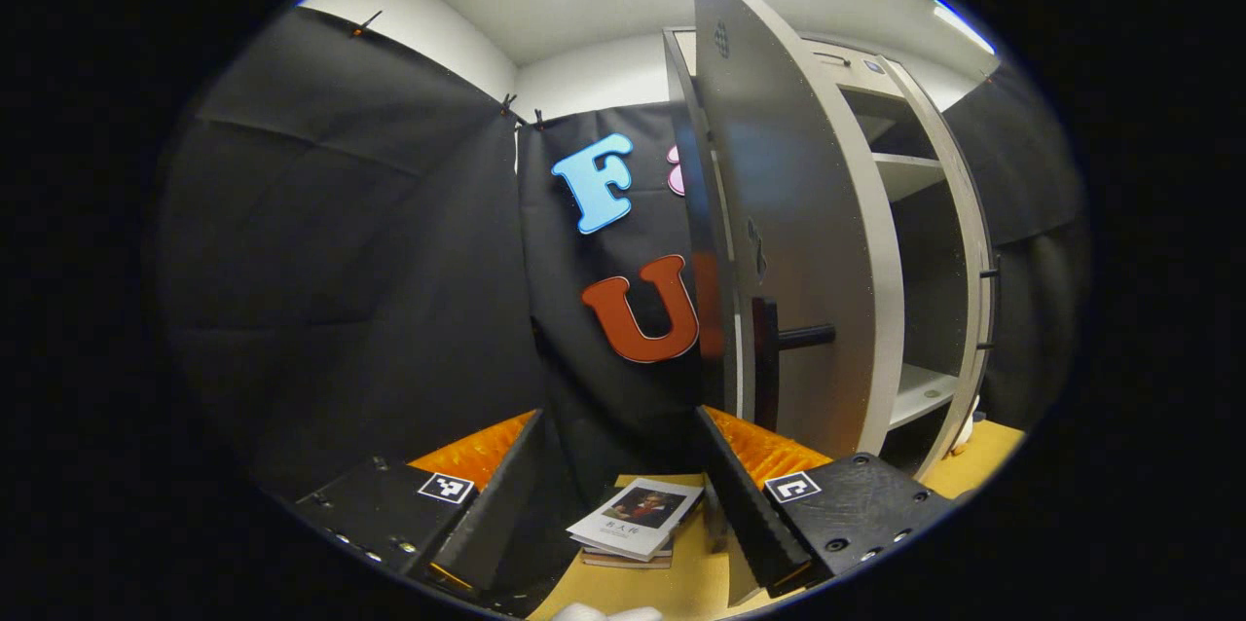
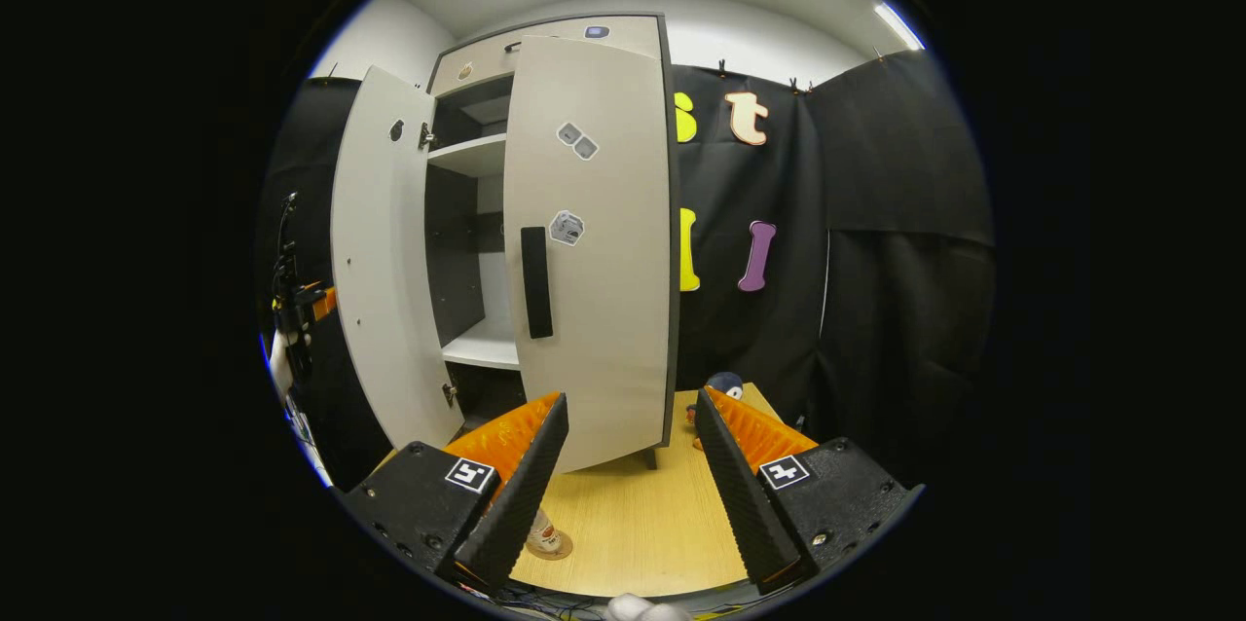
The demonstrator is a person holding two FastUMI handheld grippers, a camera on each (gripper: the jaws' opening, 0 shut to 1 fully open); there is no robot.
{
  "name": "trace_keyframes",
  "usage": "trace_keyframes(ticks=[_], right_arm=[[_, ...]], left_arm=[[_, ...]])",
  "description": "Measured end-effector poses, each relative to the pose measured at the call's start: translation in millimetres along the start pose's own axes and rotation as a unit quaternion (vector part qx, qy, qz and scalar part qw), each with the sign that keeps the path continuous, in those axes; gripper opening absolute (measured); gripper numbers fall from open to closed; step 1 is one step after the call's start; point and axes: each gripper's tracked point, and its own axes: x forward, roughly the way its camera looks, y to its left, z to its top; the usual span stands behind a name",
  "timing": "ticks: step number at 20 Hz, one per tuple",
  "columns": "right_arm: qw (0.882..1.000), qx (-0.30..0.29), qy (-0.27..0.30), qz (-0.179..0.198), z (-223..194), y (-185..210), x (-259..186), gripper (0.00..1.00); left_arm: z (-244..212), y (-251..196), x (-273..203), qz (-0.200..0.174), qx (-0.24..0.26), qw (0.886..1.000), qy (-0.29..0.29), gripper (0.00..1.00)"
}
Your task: Grasp the bottle in the cabinet with the left hand and place it on the coaster, then close the right door with the right hand and the left door with the left hand.
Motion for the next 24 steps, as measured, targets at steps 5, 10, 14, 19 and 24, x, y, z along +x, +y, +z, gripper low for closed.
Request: trace_keyframes(ticks=[5,10,14,19,24], right_arm=[[1.0,-0.002,0.01,0.02,-5.2,5.8,6.7,0.82],[1.0,-0.008,0.007,0.026,-4.7,-2.2,4.2,0.82],[1.0,-0.011,0.004,0.028,-2.5,-7.8,-0.6,0.82],[0.999,-0.011,0.002,0.032,-2.8,-13.0,-3.9,0.82],[0.999,-0.007,-0.005,0.032,3.6,-19.2,-5.7,0.82]], left_arm=[[1.9,-0.5,-1.9,0.005,0.005,1.0,0.002,0.9],[1.8,-7.3,-3.4,0.015,0.007,1.0,0.002,0.91],[1.1,-30.8,-10.9,-0.001,-0.002,1.0,0.007,0.88],[5.9,-76.6,-10.2,-0.045,-0.005,0.999,0.007,0.88],[6.4,-119.2,-5.3,-0.086,-0.019,0.996,0.013,0.88]])
